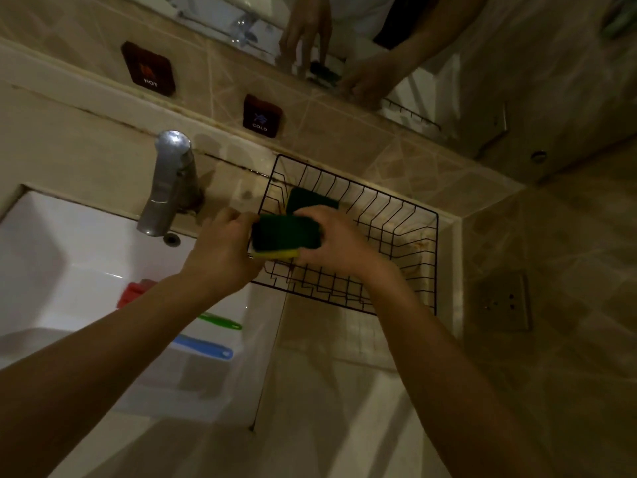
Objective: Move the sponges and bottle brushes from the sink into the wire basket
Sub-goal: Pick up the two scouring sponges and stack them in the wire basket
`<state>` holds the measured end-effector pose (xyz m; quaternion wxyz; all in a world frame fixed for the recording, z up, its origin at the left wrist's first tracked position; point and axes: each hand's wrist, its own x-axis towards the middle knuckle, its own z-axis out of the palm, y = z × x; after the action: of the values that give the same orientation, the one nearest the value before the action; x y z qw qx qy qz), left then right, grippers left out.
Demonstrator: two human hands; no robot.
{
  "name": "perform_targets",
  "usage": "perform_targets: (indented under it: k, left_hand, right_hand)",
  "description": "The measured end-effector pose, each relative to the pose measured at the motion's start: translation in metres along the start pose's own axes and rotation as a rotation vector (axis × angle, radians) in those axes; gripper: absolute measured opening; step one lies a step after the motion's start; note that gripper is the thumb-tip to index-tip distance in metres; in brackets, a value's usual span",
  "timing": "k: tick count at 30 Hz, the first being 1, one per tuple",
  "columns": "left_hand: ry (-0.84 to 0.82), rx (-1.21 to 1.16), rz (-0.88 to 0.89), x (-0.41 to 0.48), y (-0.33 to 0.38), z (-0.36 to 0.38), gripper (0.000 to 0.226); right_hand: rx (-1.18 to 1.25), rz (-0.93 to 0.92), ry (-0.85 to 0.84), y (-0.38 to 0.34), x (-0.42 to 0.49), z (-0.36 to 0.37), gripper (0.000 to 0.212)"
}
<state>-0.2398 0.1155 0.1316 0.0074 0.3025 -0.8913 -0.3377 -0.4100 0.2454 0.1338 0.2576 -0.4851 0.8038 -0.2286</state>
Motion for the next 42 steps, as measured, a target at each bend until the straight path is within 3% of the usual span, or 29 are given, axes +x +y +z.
perform_targets:
  k: [5,8,11,18,27,31,37,42]
  left_hand:
    - [-0.102,-0.039,-0.142,0.008,-0.011,0.015,0.066]
    - [-0.148,-0.143,-0.152,0.008,-0.02,0.023,0.053]
    - [-0.178,-0.314,-0.229,0.008,-0.022,0.031,0.054]
    - [-0.136,-0.364,-0.266,0.009,-0.024,0.04,0.052]
    - [-0.126,-0.388,-0.263,0.009,-0.026,0.043,0.052]
    - [-0.13,-0.38,-0.257,0.008,-0.024,0.042,0.054]
    - [-0.226,-0.448,-0.31,-0.004,-0.03,0.032,0.063]
    - [-0.251,-0.491,-0.288,-0.025,-0.032,0.015,0.054]
  right_hand:
    - [0.036,0.258,0.244,0.034,0.009,-0.022,0.063]
    - [0.021,0.247,0.28,0.047,0.019,-0.016,0.06]
    - [0.082,0.24,0.317,0.054,0.031,-0.006,0.055]
    - [0.141,0.313,0.221,0.073,0.053,0.014,0.051]
    - [0.143,0.37,0.275,0.073,0.05,0.022,0.058]
    - [0.038,0.384,0.231,0.065,0.054,0.027,0.062]
    - [-0.071,0.411,0.257,0.041,0.034,0.03,0.087]
    - [-0.121,0.538,0.273,0.006,0.0,0.037,0.08]
